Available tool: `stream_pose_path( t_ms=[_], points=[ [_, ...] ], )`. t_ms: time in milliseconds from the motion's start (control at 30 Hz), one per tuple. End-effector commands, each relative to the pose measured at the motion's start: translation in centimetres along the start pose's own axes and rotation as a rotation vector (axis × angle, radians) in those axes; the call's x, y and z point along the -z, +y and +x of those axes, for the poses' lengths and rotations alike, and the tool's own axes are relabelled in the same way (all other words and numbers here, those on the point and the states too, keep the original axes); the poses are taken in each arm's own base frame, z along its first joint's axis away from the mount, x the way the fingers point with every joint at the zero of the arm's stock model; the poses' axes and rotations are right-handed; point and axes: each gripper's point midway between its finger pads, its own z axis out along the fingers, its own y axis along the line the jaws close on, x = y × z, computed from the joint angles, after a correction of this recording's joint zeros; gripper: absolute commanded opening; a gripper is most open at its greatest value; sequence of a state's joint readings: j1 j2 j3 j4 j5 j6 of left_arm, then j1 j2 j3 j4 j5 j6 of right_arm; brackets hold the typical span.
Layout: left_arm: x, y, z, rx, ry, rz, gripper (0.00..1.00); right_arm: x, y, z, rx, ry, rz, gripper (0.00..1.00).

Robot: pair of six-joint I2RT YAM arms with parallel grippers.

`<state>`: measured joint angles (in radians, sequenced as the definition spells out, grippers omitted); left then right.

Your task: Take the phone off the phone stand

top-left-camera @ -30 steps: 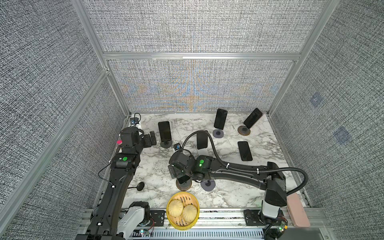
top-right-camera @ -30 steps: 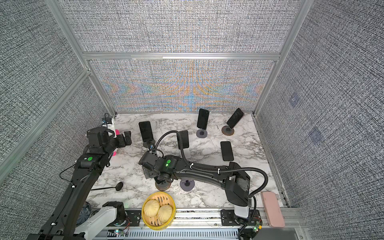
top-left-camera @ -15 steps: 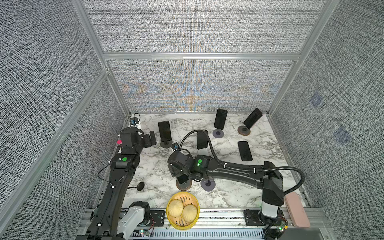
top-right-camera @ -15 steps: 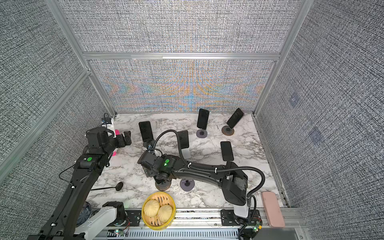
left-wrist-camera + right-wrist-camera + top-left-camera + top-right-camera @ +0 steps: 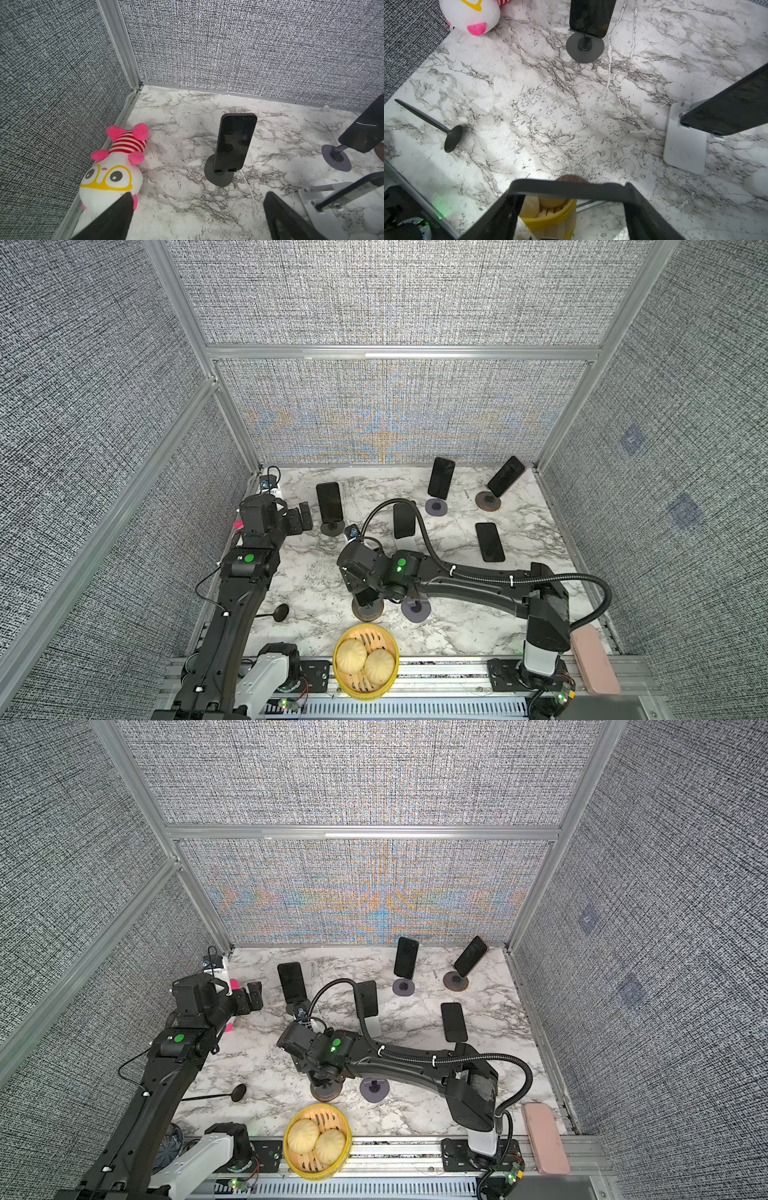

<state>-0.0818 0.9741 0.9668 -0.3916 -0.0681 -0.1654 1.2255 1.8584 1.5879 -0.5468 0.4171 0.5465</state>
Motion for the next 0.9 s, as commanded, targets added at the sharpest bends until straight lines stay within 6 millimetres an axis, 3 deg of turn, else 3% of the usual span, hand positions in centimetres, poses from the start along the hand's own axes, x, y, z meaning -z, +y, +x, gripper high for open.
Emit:
stream_pose_path(
  t_ms=[0, 500, 667, 867],
  points=[
    [0.1, -0.2, -0.6, 0.007, -0.014, 0.01, 0.99, 0.4, -0.6, -0.5, 0.007, -0.02, 0.03, 0.72],
    [0.9, -0.4, -1.2, 0.016, -0.042, 0.033, 0.99, 2.1, -1.5, -1.7, -0.014, -0.034, 0.022, 0.61],
    [0.9, -0.3, -1.2, 0.017, -0.044, 0.029, 0.99, 2.6, -1.4, -2.6, -0.037, -0.045, -0.012, 0.53],
    [0.9, -0.3, -1.1, 0.019, -0.041, 0.029, 0.99, 4.0, -1.8, -3.9, -0.018, -0.057, -0.013, 0.34]
  ],
)
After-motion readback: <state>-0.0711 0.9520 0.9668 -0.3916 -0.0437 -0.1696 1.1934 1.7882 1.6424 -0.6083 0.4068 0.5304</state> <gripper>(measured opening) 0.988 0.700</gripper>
